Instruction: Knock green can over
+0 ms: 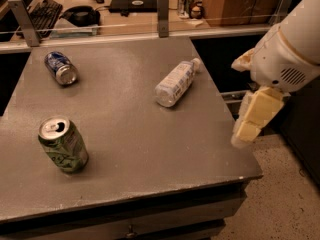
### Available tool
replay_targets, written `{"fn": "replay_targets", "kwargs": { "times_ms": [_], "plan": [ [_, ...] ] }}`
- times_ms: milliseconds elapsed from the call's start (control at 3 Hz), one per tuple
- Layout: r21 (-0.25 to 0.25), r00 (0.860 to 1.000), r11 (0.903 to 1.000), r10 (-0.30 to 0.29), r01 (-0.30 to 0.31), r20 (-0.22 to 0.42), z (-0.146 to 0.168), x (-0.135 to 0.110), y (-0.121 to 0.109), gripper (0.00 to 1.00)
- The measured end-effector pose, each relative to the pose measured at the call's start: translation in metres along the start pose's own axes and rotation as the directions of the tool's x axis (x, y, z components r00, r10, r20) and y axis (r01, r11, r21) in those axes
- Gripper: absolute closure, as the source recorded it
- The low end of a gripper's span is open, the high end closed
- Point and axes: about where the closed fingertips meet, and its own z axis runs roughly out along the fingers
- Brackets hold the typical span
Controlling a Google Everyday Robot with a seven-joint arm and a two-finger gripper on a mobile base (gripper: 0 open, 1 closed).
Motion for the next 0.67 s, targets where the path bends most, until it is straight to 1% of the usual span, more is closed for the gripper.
{"fn": "replay_targets", "kwargs": {
  "times_ms": [333, 667],
  "plan": [
    [-0.064, 0.988, 0.9946, -0.072, 0.081, 0.139, 0.041, -0.053, 0.020, 0.00],
    [-0.095, 0.953, 0.9813, -0.137, 0.168, 0.270, 0.074, -0.100, 0.038, 0.00]
  ]
}}
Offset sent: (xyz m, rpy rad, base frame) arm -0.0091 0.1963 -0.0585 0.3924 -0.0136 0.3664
